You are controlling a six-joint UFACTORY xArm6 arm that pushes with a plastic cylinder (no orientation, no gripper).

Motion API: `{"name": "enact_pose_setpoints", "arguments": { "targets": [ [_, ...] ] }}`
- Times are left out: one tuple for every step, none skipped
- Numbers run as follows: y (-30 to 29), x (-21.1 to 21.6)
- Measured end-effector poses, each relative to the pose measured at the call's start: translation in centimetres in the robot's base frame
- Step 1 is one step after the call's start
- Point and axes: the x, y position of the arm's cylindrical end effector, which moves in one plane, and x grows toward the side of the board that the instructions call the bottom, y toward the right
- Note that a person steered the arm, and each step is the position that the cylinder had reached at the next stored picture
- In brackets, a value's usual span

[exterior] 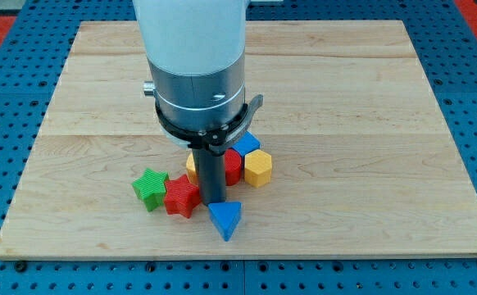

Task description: Separate the stars from the group of blocks

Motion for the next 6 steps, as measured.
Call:
{"name": "enact_pose_setpoints", "arguments": {
  "targets": [
    [-1.1, 0.0],
    [-3.2, -0.5],
    [-4.5, -1.4],
    [-2.6, -1.5],
    [2.8, -1.5],
    [8.0, -1.5]
  ]
}}
